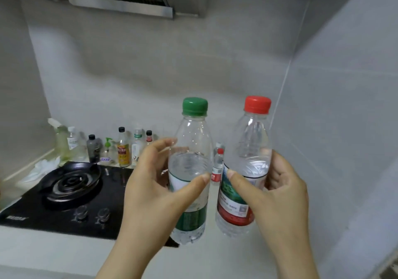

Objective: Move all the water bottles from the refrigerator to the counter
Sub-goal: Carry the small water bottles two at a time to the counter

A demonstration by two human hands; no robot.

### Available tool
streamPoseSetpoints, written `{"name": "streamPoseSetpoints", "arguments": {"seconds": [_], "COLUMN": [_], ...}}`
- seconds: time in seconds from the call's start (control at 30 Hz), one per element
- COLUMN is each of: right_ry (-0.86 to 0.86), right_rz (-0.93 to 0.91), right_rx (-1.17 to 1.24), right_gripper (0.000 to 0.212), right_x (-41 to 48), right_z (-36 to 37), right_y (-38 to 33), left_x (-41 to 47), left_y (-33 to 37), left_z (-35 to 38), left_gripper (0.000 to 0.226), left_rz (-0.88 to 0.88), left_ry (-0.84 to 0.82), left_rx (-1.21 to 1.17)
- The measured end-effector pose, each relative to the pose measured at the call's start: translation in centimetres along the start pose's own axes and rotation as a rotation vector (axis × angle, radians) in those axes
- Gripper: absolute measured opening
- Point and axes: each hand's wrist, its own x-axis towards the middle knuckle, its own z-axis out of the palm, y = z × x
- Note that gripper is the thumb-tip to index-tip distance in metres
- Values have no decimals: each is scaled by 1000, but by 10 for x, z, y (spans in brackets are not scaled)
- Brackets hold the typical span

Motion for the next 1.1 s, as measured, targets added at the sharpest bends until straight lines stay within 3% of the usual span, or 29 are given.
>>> {"name": "streamPoseSetpoints", "arguments": {"seconds": [0.37,0.57,1.1], "right_ry": [94,137,32], "right_rz": [52,69,31], "right_rx": [-23,-35,6], "right_gripper": [47,53,39], "right_x": [57,88,211], "right_z": [27,22,-54], "right_y": [37,57,125], "left_x": [88,111,168], "left_y": [-51,-69,-107], "left_z": [22,51,186], "left_gripper": [73,64,64], "left_rz": [7,-32,-55], "left_ry": [-143,-191,-104], "left_rx": [-88,-80,-57]}}
